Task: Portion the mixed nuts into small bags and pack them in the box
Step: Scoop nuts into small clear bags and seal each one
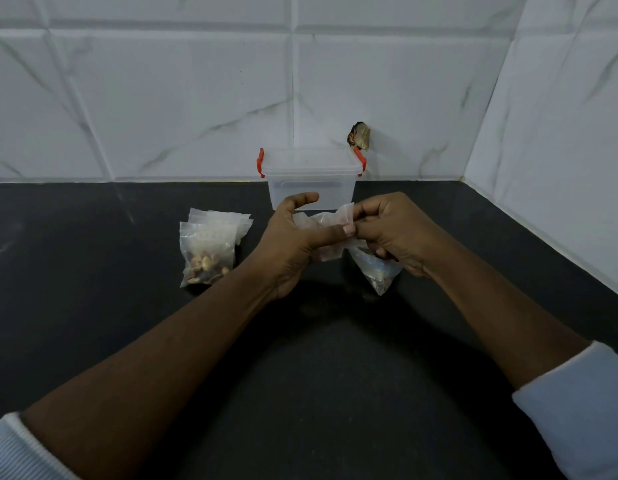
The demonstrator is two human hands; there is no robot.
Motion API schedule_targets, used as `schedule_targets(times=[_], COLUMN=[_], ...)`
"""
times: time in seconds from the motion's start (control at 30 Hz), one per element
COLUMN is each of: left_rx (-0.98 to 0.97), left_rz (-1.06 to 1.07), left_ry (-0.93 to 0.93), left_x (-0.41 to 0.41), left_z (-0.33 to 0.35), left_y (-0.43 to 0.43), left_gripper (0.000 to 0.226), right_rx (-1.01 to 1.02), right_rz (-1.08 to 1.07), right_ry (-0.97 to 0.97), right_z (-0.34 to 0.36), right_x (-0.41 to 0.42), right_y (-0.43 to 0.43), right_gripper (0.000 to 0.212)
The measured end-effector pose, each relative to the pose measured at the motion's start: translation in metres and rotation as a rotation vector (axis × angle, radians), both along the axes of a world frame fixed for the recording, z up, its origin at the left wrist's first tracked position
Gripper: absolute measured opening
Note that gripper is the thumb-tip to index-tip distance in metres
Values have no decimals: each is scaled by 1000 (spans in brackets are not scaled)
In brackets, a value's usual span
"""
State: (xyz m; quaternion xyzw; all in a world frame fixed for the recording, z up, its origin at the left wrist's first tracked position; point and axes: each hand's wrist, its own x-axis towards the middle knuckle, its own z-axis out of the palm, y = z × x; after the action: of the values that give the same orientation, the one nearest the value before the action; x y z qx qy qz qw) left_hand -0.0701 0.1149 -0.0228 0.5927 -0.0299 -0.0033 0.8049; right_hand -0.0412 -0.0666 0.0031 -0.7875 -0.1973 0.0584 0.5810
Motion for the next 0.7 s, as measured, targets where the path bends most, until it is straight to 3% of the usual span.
schedule_targets(times=[0.3,0.53,0.7], left_rx=[36,-72,-43], left_rz=[-16,67,204], left_ry=[-20,116,122], left_x=[-2,6,7], left_z=[-2,6,8], left_y=[-1,11,16], left_gripper=[86,27,17], right_rx=[-84,-51,-76], right_rz=[24,-32,-52], right_ry=[-33,-54,-61], right_z=[-1,6,7], right_x=[-2,2,4], right_y=[3,-9,-15], right_gripper=[23,11,10])
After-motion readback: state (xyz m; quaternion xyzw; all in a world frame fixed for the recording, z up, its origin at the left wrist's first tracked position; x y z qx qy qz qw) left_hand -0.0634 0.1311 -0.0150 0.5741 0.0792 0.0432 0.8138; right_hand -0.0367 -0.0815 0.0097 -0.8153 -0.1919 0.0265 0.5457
